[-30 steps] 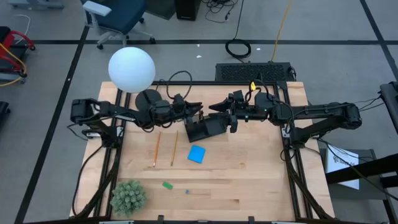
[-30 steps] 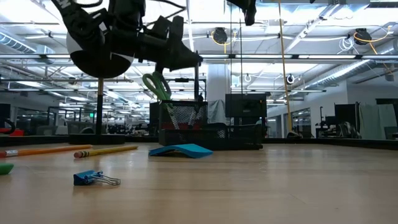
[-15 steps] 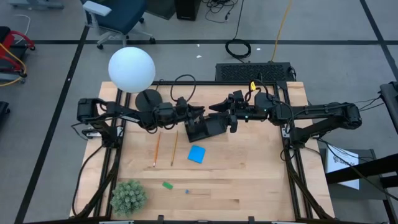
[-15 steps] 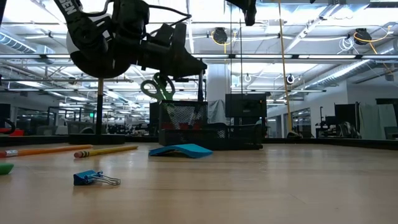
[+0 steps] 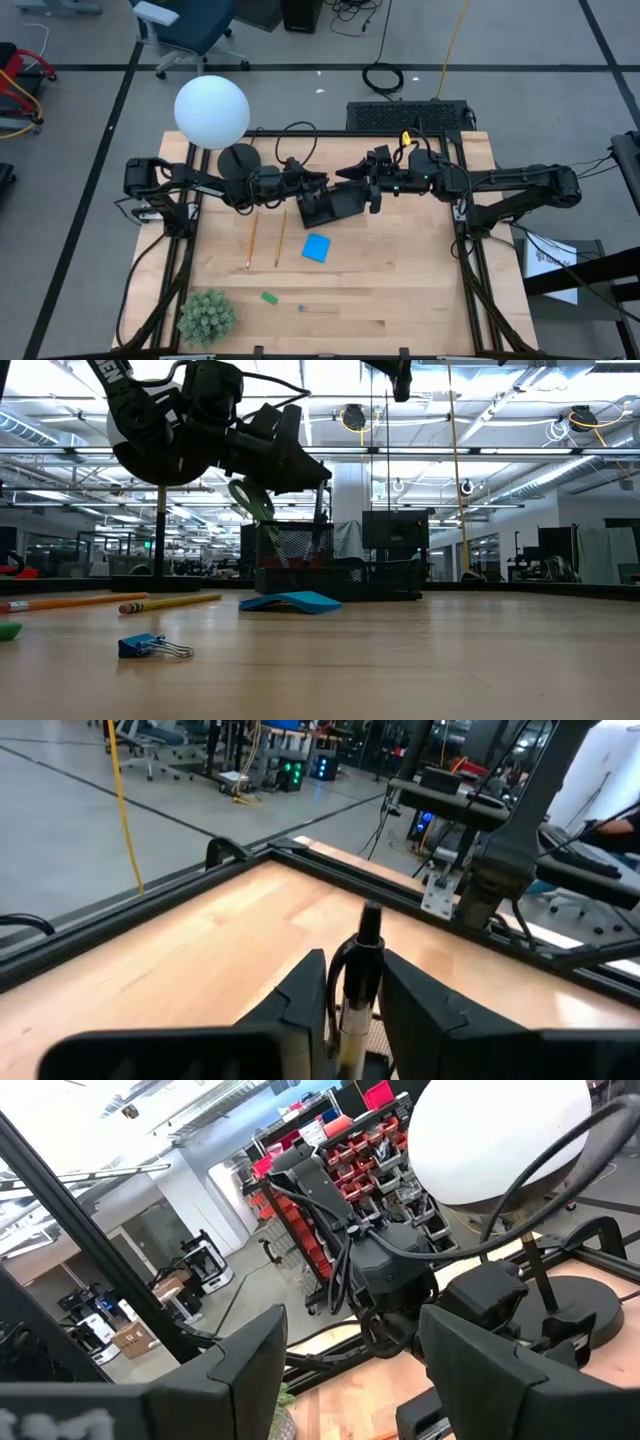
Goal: Pick and place office supplies into organizer
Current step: Put the black pen into the black desk organizer, then put the orange pencil into the black desk organizer
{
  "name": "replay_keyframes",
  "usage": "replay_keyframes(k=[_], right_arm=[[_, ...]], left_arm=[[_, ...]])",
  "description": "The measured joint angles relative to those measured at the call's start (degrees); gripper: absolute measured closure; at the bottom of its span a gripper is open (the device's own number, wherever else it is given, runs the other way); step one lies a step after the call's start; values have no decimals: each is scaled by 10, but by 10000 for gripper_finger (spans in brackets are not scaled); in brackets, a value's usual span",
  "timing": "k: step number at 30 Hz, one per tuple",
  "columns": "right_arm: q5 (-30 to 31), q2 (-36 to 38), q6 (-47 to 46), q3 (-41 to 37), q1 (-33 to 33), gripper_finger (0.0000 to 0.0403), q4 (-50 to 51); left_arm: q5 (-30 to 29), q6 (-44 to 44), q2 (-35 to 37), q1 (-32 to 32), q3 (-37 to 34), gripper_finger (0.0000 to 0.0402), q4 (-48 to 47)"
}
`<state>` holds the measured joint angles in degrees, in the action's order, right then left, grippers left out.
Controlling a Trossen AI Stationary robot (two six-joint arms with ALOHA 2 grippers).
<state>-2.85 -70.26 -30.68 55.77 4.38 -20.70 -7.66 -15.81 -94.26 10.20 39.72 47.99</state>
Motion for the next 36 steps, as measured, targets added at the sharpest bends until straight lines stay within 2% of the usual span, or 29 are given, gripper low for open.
replay_keyframes(k=[9, 16, 19, 24, 29, 36], right_arm=[[0, 0, -1, 0, 0, 186, 0], [0, 0, -1, 0, 0, 186, 0], [-1, 0, -1, 0, 0, 186, 0], [-1, 0, -1, 0, 0, 186, -5], [-2, 0, -1, 0, 0, 186, -5], [-3, 0, 0, 0, 0, 186, -5]], left_arm=[[-2, -40, 0, 0, 0, 287, 2], [-3, -74, 5, 0, 0, 247, 3], [7, -93, 6, 0, 0, 238, 29], [49, -103, 6, -8, 4, 258, 73], [50, -90, 6, -24, 15, 281, 72], [47, -86, 6, -32, 16, 283, 72]])
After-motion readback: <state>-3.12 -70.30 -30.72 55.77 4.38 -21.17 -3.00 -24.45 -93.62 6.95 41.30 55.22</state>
